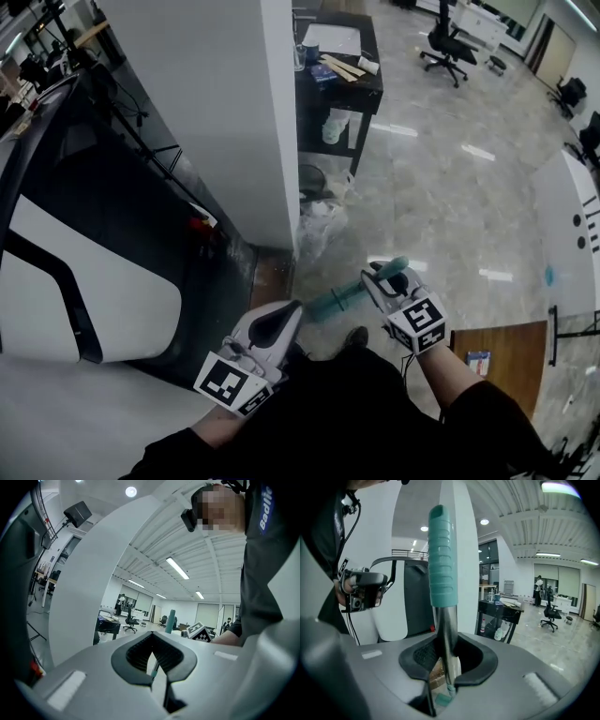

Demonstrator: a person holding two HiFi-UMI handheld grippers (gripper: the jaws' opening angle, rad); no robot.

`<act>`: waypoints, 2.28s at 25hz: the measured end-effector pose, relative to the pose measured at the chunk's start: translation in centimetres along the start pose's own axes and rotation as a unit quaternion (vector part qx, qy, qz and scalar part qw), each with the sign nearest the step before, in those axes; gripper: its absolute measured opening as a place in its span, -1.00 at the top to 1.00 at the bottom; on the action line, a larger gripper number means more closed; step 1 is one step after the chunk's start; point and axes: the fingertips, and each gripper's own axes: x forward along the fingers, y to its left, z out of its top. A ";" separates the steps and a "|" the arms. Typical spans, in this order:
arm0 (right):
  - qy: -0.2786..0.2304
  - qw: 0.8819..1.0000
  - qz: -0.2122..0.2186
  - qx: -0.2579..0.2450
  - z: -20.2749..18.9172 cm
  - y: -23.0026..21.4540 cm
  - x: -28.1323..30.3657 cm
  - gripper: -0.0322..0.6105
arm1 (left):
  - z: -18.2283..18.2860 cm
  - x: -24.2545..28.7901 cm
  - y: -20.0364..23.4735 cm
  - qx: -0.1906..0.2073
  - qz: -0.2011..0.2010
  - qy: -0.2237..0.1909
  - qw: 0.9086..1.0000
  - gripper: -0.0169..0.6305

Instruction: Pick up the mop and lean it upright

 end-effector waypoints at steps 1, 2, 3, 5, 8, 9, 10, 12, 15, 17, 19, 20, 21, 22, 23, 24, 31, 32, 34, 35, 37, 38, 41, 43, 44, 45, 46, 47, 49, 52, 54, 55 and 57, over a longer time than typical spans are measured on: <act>0.003 1.000 0.013 -0.007 -0.2 -0.3 0.8 0.61 | 0.1 0.3 0.5 0.002 0.005 0.001 1.000 0.89; 0.005 1.000 0.027 -0.013 -0.4 -0.7 1.7 0.61 | 0.1 0.5 1.1 0.004 0.013 0.001 1.000 0.89; 0.008 0.999 0.040 -0.018 -0.6 -1.1 2.6 0.61 | 0.2 0.8 1.7 0.006 0.025 0.001 1.000 0.89; 0.015 0.997 0.067 -0.025 -0.9 -2.2 4.6 0.61 | 0.6 1.4 2.9 0.009 0.054 0.001 0.998 0.89; 0.027 0.993 0.107 -0.035 -1.7 -3.6 7.6 0.61 | 1.2 2.4 4.4 0.009 0.104 0.000 0.995 0.89; 0.032 0.991 0.121 -0.038 -2.0 -4.0 8.6 0.61 | 1.5 2.9 4.8 0.008 0.120 -0.002 0.993 0.89; 0.038 0.989 0.138 -0.042 -2.3 -4.4 9.7 0.61 | 1.7 3.5 5.2 0.008 0.135 -0.003 0.991 0.89; 0.048 0.983 0.171 -0.050 -2.8 -5.2 12.0 0.61 | 2.0 4.7 5.8 0.009 0.163 -0.002 0.987 0.89; 0.065 0.973 0.213 -0.058 -3.4 -6.5 15.3 0.61 | 1.9 6.4 6.5 0.004 0.198 0.006 0.980 0.89; 0.079 0.966 0.236 -0.065 -3.9 -7.1 17.6 0.61 | 1.9 7.2 6.8 0.002 0.216 0.012 0.976 0.89; 0.096 0.958 0.259 -0.076 -4.7 -7.3 19.8 0.61 | 1.8 7.7 7.1 -0.002 0.233 0.016 0.972 0.89; 0.101 0.954 0.272 -0.080 -5.0 -7.1 20.8 0.61 | 1.8 7.8 7.2 -0.004 0.241 0.018 0.970 0.89; 0.100 0.950 0.285 -0.082 -5.0 -6.9 21.9 0.61 | 1.6 7.9 7.3 -0.006 0.250 0.021 0.968 0.89; 0.098 0.946 0.296 -0.085 -4.7 -6.5 22.9 0.61 | 1.5 7.8 7.4 -0.008 0.258 0.023 0.966 0.89; 0.098 0.944 0.304 -0.088 -4.3 -6.1 24.1 0.61 | 1.3 7.8 7.5 -0.011 0.267 0.026 0.963 0.89; 0.100 0.942 0.307 -0.092 -3.8 -5.8 25.3 0.61 | 1.2 7.7 7.6 -0.015 0.275 0.029 0.961 0.89; 0.157 0.932 0.298 -0.135 -1.7 -4.2 31.8 0.60 | 1.5 6.7 7.6 -0.011 0.309 0.029 0.950 0.89; 0.163 0.930 0.297 -0.140 -1.5 -4.1 32.1 0.60 | 1.6 6.4 7.7 -0.010 0.313 0.026 0.949 0.89; 0.168 0.928 0.296 -0.153 -1.3 -3.7 32.5 0.60 | 1.8 5.9 7.8 -0.008 0.321 0.021 0.947 0.89; 0.169 0.926 0.296 -0.162 -1.3 -3.5 32.6 0.60 | 1.8 5.7 7.8 -0.008 0.324 0.022 0.946 0.89; 0.171 0.922 0.297 -0.178 -1.3 -3.2 32.7 0.59 | 1.8 5.2 7.9 -0.010 0.330 0.021 0.944 0.89; 0.174 0.921 0.296 -0.184 -1.4 -3.1 32.7 0.59 | 1.7 4.9 7.9 -0.011 0.332 0.020 0.943 0.89; 0.183 0.916 0.293 -0.202 -1.7 -3.1 32.7 0.58 | 1.6 4.1 8.0 -0.015 0.338 0.015 0.941 0.89; 0.185 0.912 0.290 -0.221 -1.8 -3.1 32.7 0.57 | 1.7 3.5 8.1 -0.017 0.341 0.011 0.940 0.89; 0.188 0.909 0.288 -0.234 -1.9 -3.1 32.6 0.53 | 1.7 3.2 8.1 -0.018 0.342 0.009 0.939 0.89; 0.194 0.906 0.286 -0.245 -2.1 -3.0 32.6 0.29 | 1.6 3.0 8.2 -0.019 0.344 0.009 0.939 0.89; 0.201 0.904 0.282 -0.252 -2.5 -3.1 32.6 0.14 | 1.6 2.7 8.2 -0.021 0.345 0.008 0.938 0.89; 0.205 0.904 0.276 -0.254 -2.8 -3.2 32.7 0.12 | 1.5 2.5 8.2 -0.023 0.346 0.009 0.938 0.89; 0.211 0.908 0.261 -0.251 -3.2 -3.6 32.9 -0.02 | 1.3 1.9 8.3 -0.027 0.349 0.010 0.937 0.89; 0.219 0.910 0.250 -0.247 -3.7 -3.7 33.1 -0.29 | 1.2 1.2 8.5 -0.027 0.348 0.007 0.937 0.89; 0.225 0.911 0.243 -0.245 -4.1 -3.9 33.1 -0.40 | 1.2 0.7 8.6 -0.027 0.347 0.004 0.937 0.89; 0.227 0.913 0.238 -0.243 -4.2 -4.1 33.1 -0.45 | 1.2 0.5 8.6 -0.028 0.346 0.003 0.938 0.89; 0.228 0.917 0.226 -0.236 -4.3 -4.7 32.9 -0.51 | 1.1 0.2 8.6 -0.031 0.344 0.002 0.938 0.89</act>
